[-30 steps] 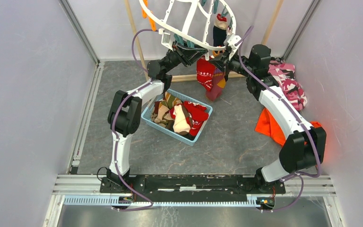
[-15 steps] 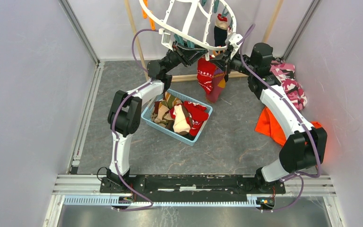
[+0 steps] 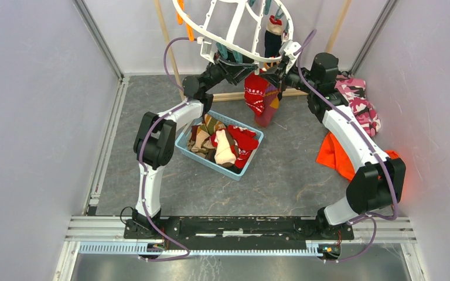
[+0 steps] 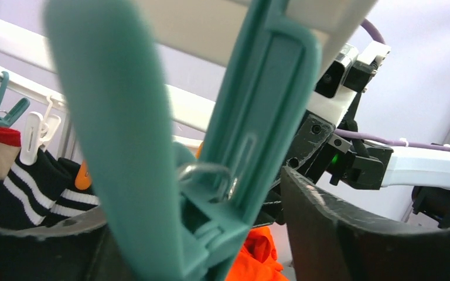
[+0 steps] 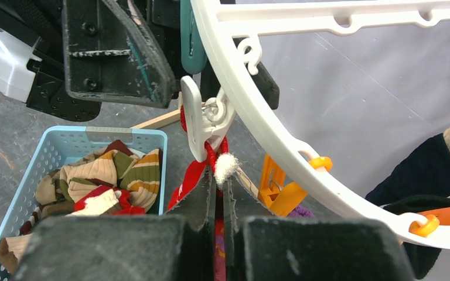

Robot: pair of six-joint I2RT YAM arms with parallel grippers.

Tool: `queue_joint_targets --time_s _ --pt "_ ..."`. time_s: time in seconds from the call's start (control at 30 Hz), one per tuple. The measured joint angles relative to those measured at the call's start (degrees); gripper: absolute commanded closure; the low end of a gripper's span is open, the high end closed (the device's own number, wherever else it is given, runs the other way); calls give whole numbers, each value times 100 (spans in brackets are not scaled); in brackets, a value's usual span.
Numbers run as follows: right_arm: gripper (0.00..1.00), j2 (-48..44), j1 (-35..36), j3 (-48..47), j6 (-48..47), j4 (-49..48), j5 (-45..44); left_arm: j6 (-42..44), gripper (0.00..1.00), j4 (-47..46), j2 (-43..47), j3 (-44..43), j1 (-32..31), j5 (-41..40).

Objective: Clip the socks to the hanger
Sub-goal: Clamp the sock onto the hanger.

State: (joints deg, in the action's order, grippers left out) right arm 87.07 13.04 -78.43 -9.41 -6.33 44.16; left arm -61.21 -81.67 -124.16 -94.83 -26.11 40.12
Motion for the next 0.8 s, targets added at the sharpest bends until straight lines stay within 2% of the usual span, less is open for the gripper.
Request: queue_joint_targets --time_s 0.13,0.27,0.33,0.57,0.8 --pt "100 0 -4 0 -31 9 -2 2 11 -13 2 138 0 -98" --pt "98 0 -4 0 -94 74 -2 4 6 -15 9 251 4 -142" --pt "93 0 -4 0 -153 138 -2 4 5 -15 26 337 7 -188" --pt "66 -13 -4 37 -457 404 -31 50 0 -11 313 892 61 -299" --pt "50 -79 -9 52 -645 570 -63 227 0 -11 798 1786 142 -404"
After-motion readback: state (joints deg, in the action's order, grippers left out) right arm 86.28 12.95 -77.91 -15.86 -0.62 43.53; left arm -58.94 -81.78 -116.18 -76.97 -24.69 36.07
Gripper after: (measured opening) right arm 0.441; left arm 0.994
